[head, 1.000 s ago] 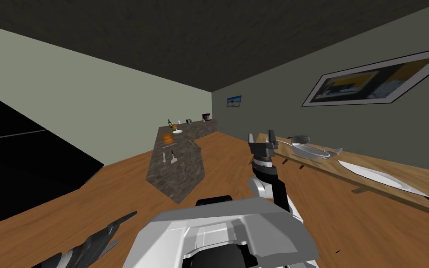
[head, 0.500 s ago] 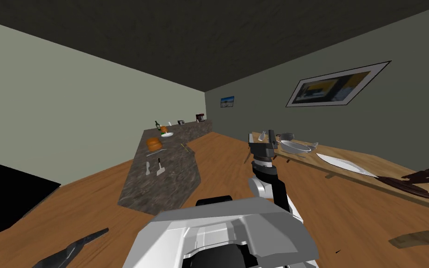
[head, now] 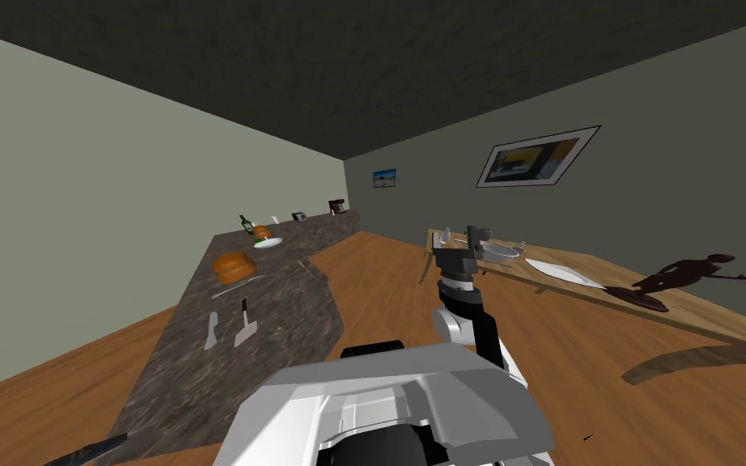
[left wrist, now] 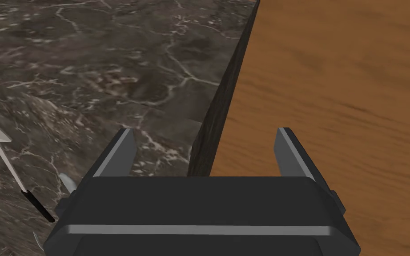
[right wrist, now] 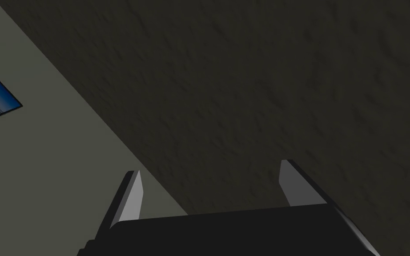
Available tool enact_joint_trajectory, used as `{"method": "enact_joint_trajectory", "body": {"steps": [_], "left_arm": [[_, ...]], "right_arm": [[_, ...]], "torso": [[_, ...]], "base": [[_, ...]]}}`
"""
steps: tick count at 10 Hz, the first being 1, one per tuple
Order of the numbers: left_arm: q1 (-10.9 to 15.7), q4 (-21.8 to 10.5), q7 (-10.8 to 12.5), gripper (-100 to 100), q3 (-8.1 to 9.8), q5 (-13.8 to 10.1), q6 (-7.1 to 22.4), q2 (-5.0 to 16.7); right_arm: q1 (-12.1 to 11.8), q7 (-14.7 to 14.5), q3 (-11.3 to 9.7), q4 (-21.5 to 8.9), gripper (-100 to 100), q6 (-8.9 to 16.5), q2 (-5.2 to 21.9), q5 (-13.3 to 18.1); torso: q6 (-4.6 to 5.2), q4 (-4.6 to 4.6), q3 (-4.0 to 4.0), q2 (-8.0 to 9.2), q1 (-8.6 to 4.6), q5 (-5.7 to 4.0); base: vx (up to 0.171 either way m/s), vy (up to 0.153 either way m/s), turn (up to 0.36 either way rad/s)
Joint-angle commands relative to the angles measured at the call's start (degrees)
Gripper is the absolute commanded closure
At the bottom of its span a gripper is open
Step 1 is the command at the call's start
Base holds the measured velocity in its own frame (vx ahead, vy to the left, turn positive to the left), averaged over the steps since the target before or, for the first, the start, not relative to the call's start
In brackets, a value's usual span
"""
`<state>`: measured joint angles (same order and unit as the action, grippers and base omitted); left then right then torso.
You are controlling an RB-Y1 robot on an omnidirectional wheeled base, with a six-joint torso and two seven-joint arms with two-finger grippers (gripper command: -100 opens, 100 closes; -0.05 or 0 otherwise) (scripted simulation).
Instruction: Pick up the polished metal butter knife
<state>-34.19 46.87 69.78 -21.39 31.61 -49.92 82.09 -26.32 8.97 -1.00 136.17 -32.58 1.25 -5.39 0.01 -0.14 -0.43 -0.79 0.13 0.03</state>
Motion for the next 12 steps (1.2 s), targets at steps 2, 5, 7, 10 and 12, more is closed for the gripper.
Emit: {"method": "enact_joint_trajectory", "body": {"steps": [2, 5, 7, 10, 12], "left_arm": [[1.3, -2.8, 0.4, -100, -0.79, 1.2, -1.0, 0.2], [1.3, -7.1, 1.8, -100, -2.28, 4.2, -2.2, 1.8], [1.4, -8.6, 2.1, -100, -2.89, 5.4, -2.8, 1.6], [1.9, -8.9, 2.3, 0, -3.16, 5.9, -2.9, 1.4], [2.1, -9.8, 0.5, -100, -3.5, 5.6, -1.4, -1.4]], "right_arm": [[0.0, 0.0, 0.0, 0.0, 0, 0.0, 0.0, 0.0], [0.0, 0.0, 0.0, 0.0, 0, 0.0, 0.0, 0.0], [0.0, 0.0, 0.0, 0.0, 0, 0.0, 0.0, 0.0], [0.0, 0.0, 0.0, 0.0, 0, 0.0, 0.0, 0.0], [0.0, 0.0, 0.0, 0.0, 0, 0.0, 0.0, 0.0]], "torso": [[-0.1, -0.01, 0.0, 0.03, 0.02, 0.03], [-0.01, -0.01, -0.03, -0.04, 0.15, 0.05], [-0.05, -0.09, -0.22, -0.36, 0.27, 0.1], [-0.13, 0.02, 0.09, 0.22, -0.1, 0.02], [-0.15, 0.13, 0.35, 0.63, -0.25, -0.02]], "base": [[0.138, 0.049, -0.044], [0.216, 0.098, -0.297], [0.282, 0.118, -0.211], [0.108, 0.055, -0.062], [0.029, 0.031, -0.026]]}}
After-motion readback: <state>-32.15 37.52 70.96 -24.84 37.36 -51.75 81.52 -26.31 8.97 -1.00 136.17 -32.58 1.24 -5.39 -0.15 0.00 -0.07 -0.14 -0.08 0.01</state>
